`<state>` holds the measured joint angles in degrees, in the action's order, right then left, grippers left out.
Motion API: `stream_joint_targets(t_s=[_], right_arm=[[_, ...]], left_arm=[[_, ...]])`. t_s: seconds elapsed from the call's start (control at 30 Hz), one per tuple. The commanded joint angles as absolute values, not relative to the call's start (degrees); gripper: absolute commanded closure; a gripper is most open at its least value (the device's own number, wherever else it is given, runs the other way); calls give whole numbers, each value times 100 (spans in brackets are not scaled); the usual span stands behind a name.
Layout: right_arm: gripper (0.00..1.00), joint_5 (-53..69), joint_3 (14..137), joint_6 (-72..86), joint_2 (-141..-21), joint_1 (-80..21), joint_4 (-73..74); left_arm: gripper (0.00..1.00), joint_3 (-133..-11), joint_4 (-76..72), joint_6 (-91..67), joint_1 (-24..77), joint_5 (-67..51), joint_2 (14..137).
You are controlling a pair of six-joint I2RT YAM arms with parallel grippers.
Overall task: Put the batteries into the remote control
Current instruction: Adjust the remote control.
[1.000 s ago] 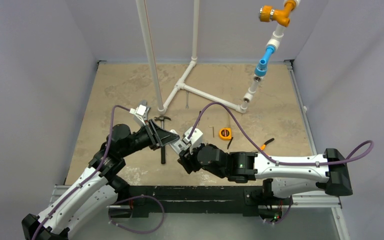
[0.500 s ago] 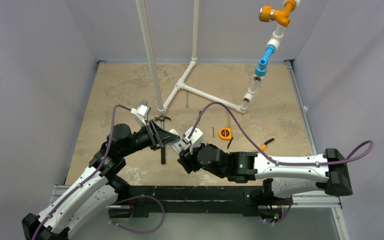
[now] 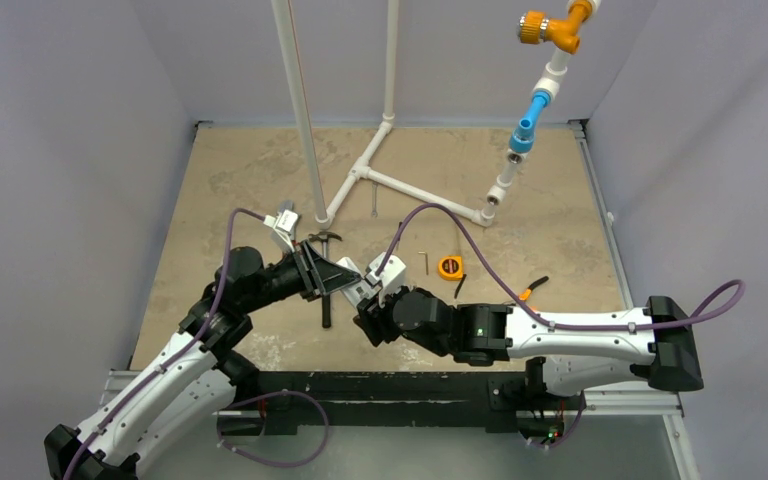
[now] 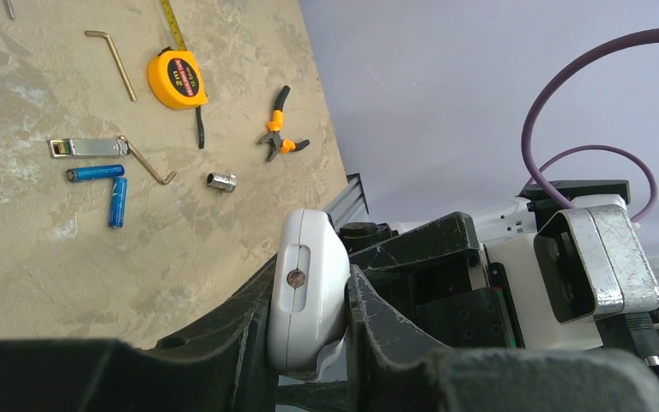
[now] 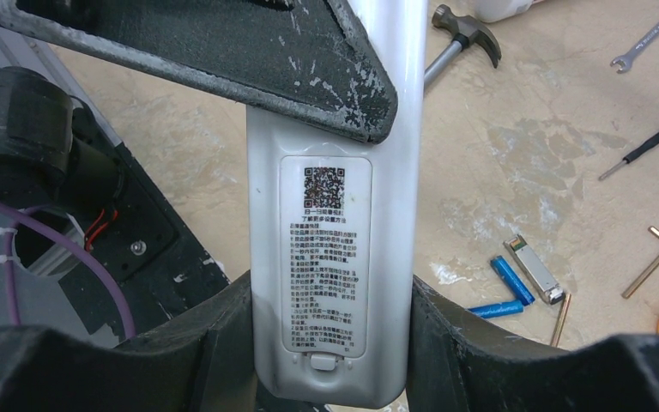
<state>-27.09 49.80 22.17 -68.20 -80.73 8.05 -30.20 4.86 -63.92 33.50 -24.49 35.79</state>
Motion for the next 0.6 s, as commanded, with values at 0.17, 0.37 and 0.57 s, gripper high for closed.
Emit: stream_joint_targets(t_s=[0.17, 0.37, 0.57], right_arm=[[59, -2504, 5283, 1853, -6693, -8087, 636], [46, -1926, 5682, 1126, -6413, -8077, 1144], [44, -1793, 5664, 367, -5967, -8082, 1269]], left_arm=[[100, -3142, 735, -6246, 3350, -2285, 3634], [100, -3129, 836, -5891, 3320, -2200, 3739], [100, -2890, -132, -5870, 3045, -2800, 4278]])
